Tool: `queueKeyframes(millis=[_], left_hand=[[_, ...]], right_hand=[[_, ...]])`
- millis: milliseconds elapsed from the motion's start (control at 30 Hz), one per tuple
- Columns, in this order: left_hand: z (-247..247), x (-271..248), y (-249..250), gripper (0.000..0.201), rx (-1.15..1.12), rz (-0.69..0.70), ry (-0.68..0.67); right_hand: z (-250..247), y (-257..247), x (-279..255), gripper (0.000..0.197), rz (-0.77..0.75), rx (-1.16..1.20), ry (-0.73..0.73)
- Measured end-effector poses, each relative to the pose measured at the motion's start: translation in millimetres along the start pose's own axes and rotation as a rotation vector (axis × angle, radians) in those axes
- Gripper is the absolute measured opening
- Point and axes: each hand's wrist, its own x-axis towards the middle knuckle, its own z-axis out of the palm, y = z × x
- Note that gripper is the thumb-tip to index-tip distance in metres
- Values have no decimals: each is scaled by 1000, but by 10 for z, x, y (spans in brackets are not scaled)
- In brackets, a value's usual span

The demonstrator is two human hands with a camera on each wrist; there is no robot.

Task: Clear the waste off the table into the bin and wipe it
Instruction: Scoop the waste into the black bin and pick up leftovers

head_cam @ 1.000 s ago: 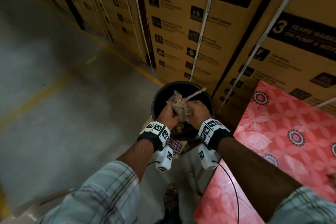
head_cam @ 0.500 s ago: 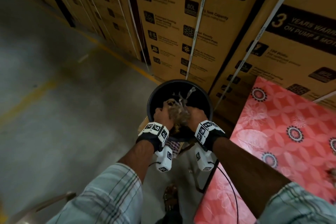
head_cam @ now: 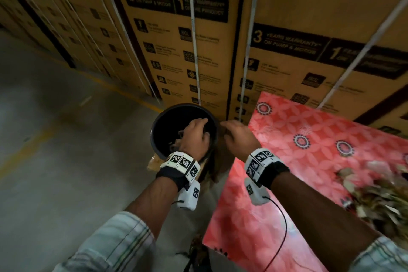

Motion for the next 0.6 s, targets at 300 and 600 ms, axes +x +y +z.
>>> queueKeyframes(millis=[300,600], left_hand=[[939,-1005,1441,44,-53,269,42],[2045,-1771,2724,36,41,411,-186]], right_hand=[[-1035,895,-1780,37,-48,-77,199],[-1710,1786,-3381,33,58,-87,256]])
